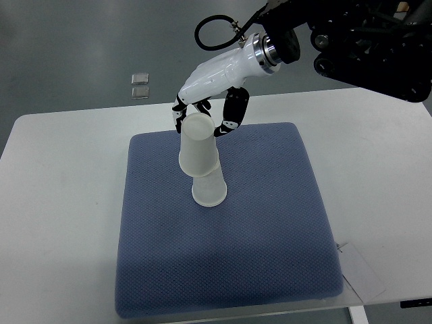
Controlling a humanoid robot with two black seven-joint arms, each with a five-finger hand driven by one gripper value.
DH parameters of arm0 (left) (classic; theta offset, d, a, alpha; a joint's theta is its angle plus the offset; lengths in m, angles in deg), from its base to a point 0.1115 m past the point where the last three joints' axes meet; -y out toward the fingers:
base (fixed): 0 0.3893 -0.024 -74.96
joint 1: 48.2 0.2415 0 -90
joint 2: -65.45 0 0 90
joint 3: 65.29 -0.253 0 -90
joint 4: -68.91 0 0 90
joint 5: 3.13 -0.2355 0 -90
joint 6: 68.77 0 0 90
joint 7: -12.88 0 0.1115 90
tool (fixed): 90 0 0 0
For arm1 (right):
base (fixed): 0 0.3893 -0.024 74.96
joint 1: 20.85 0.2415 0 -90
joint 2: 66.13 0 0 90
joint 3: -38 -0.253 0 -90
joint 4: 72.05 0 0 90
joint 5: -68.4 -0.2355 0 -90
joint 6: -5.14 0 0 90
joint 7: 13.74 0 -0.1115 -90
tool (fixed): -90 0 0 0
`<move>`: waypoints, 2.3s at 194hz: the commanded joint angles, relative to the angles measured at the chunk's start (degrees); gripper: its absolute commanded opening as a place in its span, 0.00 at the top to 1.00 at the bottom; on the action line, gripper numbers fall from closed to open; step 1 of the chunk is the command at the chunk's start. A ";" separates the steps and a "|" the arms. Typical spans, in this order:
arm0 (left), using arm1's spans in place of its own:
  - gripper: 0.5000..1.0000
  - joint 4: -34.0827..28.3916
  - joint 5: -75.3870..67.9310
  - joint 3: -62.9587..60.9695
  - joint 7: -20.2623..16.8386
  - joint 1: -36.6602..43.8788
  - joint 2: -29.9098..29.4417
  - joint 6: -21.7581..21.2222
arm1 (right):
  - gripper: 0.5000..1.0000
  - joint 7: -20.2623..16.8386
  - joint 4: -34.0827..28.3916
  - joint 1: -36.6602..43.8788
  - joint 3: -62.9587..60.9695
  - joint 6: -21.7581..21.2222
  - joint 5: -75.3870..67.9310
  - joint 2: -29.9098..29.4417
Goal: Stack paper cups
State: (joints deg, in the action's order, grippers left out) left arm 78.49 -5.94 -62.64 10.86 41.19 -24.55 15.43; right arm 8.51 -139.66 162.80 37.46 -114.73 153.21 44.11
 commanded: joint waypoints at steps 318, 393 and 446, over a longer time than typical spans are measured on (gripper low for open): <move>0.00 0.00 0.00 -0.01 0.00 0.00 0.00 0.00 | 0.20 -0.63 5.65 -4.71 -1.83 1.48 -7.55 2.52; 0.00 0.00 0.00 -0.01 0.00 0.00 0.00 0.00 | 0.20 -3.35 19.10 -19.83 -17.04 4.64 -21.44 9.47; 0.00 0.00 0.00 -0.01 0.00 0.00 0.00 0.00 | 0.20 -6.52 26.92 -30.11 -25.12 7.19 -36.99 10.96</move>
State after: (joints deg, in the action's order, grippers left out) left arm 78.49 -5.94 -62.64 10.86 41.18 -24.55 15.43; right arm 2.59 -115.05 136.11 13.83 -108.32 122.97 54.14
